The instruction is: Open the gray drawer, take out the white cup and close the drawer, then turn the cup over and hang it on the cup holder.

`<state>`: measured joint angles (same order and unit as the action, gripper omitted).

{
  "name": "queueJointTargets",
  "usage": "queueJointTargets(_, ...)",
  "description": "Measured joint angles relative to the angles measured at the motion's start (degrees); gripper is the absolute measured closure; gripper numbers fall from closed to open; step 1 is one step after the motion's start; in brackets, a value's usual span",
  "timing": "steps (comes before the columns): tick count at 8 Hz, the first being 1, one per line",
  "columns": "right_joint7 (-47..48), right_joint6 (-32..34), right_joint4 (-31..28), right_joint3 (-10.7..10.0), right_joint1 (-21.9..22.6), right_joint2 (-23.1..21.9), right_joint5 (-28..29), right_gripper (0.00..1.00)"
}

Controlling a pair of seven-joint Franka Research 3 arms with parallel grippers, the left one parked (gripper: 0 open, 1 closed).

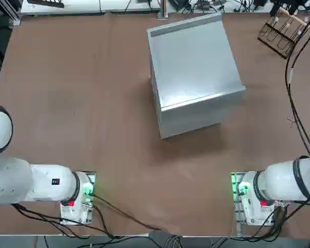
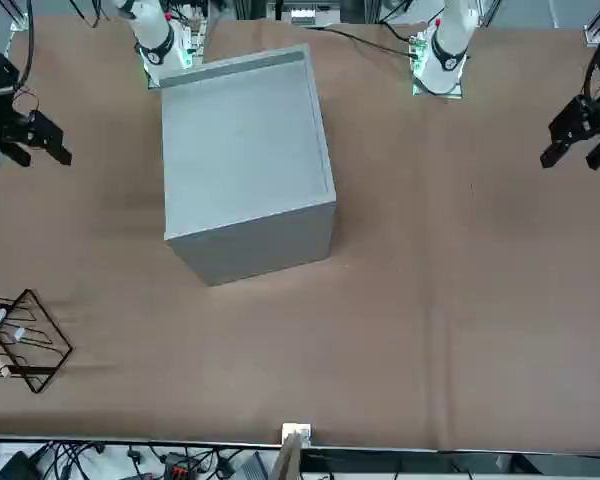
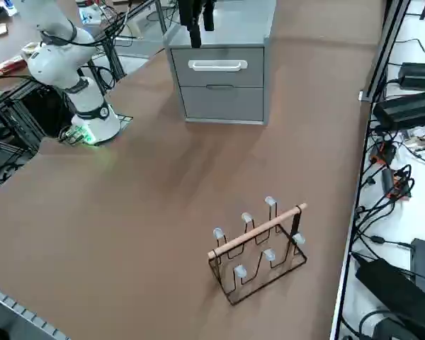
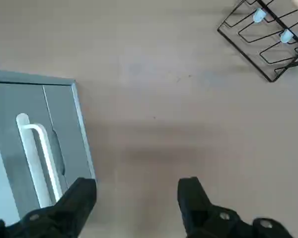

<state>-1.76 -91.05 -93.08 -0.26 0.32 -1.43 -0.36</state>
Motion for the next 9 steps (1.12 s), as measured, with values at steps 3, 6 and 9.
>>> queueJointTargets(3,0.0,-0.1,0.0,0.0,0.2,0.2,0.2,0.00)
queueJointTargets(6,0.1,-0.7,-0.5,0.0,0.2,1.3,7.9,0.00)
queueJointTargets(9,0.0,-13.5,-12.0,0.2,2.7,1.3,11.6,0.00)
